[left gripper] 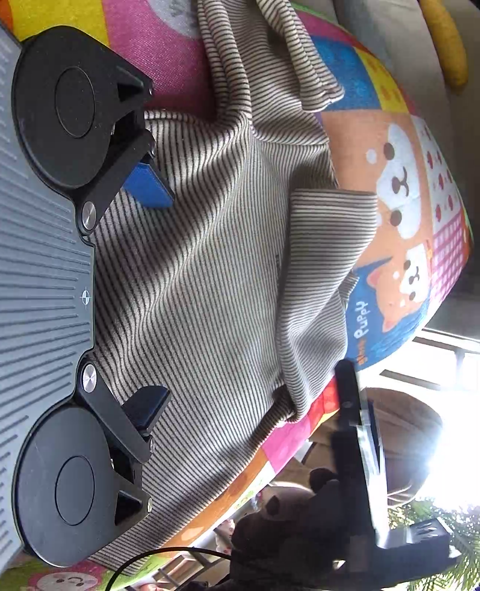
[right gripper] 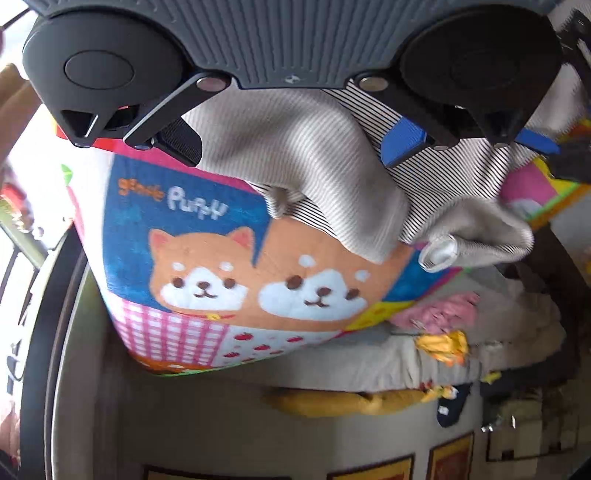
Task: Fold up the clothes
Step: 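Grasp the shirt hem with the right gripper and lift it toward the collar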
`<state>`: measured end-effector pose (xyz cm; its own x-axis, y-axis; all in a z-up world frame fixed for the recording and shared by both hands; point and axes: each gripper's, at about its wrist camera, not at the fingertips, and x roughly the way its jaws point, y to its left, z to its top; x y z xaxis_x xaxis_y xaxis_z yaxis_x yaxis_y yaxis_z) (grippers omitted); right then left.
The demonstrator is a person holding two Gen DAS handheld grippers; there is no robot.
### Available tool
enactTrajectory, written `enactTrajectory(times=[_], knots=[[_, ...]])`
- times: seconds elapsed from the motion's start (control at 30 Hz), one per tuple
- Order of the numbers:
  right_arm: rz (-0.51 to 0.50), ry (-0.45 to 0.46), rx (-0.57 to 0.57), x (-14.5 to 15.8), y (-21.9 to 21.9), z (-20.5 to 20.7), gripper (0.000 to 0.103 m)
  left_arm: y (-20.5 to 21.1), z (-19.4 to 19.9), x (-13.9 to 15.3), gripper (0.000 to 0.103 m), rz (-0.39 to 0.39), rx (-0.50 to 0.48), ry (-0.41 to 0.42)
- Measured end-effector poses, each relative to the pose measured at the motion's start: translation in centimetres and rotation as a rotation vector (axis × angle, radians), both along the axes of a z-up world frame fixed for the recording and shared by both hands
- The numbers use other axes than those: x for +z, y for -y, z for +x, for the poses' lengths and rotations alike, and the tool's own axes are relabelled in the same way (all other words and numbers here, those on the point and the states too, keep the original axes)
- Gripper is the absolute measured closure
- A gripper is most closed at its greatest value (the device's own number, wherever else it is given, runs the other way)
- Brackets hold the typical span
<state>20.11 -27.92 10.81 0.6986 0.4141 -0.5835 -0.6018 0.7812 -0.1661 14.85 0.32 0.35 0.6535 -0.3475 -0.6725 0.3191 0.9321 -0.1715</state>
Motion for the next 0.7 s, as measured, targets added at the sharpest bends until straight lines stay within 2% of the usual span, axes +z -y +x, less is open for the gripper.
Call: enactTrajectory(times=[0.1,0.2,0.27,0.4,0.47,0.6,0.7], knots=[[-0.166,0.029,-0.029,-2.6,0.4,-0.5,0.0,0.1,0.1,0.2,0.0,0.004,-0.007,-0.006],[-0.251,0.08,-0.053,-4.3,0.8,-1.0,0.0,-0.2,0.5,1.2,0.0,-0.022,-0.036,-0.032],[-0.303,0.114,-0.07,-5.5,1.0,-1.4,0.0,-0.7,1.0,2.2,0.0,-0.067,-0.047,-0.02],[-0.249,0.095,-0.114,-5.7,1.9,-1.1,0.0,-1.5,3.6,4.7,0.0,-0.066,0.036,0.062],[-0.233,0.106,-0.128,-5.9,2.0,-1.3,0.0,-1.7,5.8,5.0,0.0,-0.073,0.061,0.071],[-0.194,0.097,-0.161,-6.1,2.4,-1.5,0.0,-1.4,10.2,3.7,0.0,-0.041,0.103,0.053],[-0.15,0.043,-0.186,-6.1,2.9,-0.9,0.0,-1.0,12.3,2.6,0.0,0.016,0.134,0.059]])
